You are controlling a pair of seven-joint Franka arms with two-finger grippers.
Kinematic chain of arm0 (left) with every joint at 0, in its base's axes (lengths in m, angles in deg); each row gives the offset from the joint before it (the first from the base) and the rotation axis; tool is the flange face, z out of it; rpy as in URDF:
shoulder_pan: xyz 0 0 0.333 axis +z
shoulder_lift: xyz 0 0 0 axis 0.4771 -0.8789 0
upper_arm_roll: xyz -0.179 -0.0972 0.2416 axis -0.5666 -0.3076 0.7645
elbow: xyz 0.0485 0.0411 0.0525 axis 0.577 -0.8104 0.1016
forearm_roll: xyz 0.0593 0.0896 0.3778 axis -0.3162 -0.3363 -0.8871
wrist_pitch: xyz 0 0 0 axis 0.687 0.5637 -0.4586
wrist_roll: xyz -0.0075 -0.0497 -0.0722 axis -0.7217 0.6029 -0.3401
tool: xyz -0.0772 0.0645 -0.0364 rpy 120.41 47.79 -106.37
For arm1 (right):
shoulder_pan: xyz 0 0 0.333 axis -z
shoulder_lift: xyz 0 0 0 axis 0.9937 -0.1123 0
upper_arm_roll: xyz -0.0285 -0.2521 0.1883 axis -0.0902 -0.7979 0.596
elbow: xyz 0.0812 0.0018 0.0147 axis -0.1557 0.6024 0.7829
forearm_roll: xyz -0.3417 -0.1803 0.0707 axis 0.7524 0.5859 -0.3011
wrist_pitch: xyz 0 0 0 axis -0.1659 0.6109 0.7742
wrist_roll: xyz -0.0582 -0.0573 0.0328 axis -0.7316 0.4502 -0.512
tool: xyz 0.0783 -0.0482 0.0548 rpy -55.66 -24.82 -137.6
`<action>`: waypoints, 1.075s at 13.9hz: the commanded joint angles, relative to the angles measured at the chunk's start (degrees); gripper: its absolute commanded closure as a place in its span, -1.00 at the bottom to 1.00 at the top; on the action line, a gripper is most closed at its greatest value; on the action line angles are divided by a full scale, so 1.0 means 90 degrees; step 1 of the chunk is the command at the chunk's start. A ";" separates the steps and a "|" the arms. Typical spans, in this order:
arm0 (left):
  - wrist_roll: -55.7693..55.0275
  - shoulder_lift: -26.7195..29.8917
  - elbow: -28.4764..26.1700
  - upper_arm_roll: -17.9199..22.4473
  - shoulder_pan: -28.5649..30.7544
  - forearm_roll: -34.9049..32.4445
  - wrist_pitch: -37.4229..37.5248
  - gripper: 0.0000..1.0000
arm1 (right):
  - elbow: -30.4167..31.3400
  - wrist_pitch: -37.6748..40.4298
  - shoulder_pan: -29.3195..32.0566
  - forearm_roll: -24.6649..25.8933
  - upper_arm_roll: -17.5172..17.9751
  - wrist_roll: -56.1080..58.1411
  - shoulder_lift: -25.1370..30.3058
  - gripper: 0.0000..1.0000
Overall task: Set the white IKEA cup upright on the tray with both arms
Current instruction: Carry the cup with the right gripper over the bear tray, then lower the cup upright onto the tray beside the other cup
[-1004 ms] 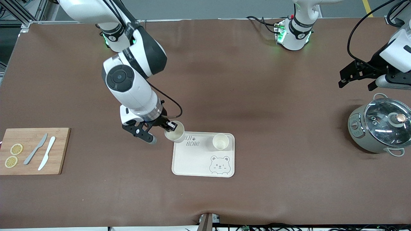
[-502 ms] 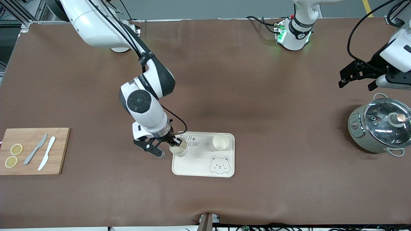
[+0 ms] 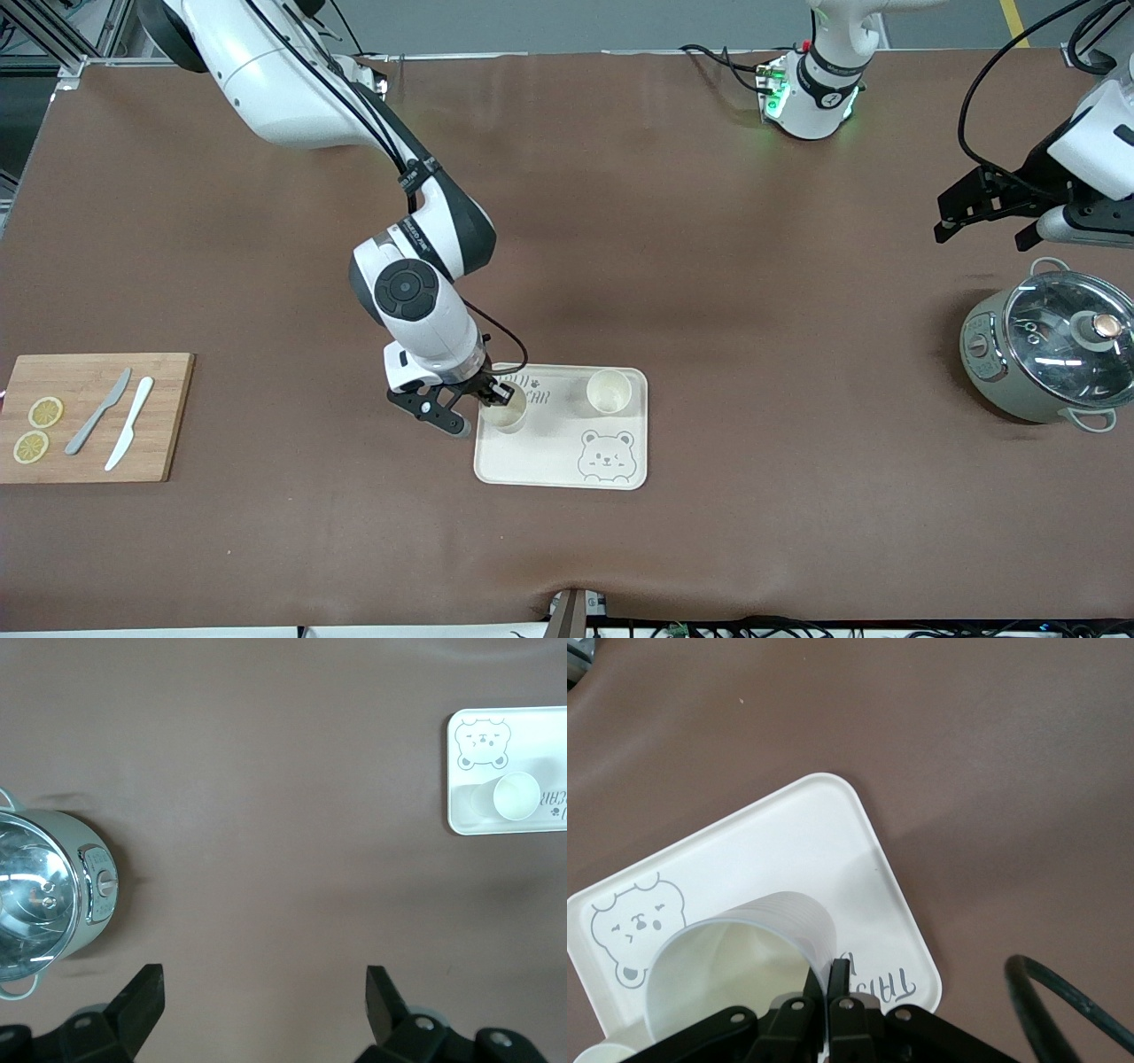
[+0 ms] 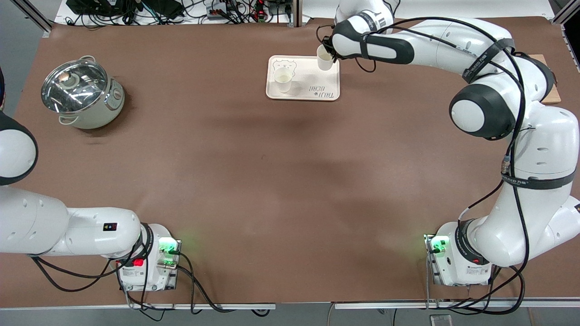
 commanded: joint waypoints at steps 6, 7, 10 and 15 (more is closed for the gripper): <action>0.0111 0.0005 0.0021 -0.0018 0.0046 0.0142 -0.0039 -1.00 | -0.0160 -0.0460 -0.0118 0.0230 -0.0214 -0.0175 -0.0517 0.99; 0.0111 0.0005 0.0021 -0.0018 0.0046 0.0142 -0.0039 -1.00 | -0.0169 -0.0480 -0.0118 0.0240 -0.0214 -0.0174 -0.0576 0.99; 0.0111 0.0005 0.0011 -0.0018 0.0046 0.0142 -0.0039 -1.00 | -0.0169 -0.0665 -0.0148 0.0240 -0.0204 -0.0174 -0.0761 0.99; 0.0111 0.0005 0.0021 -0.0028 0.0036 0.0142 -0.0048 -1.00 | -0.0169 -0.0734 -0.0216 0.0231 -0.0204 -0.0184 -0.0830 0.98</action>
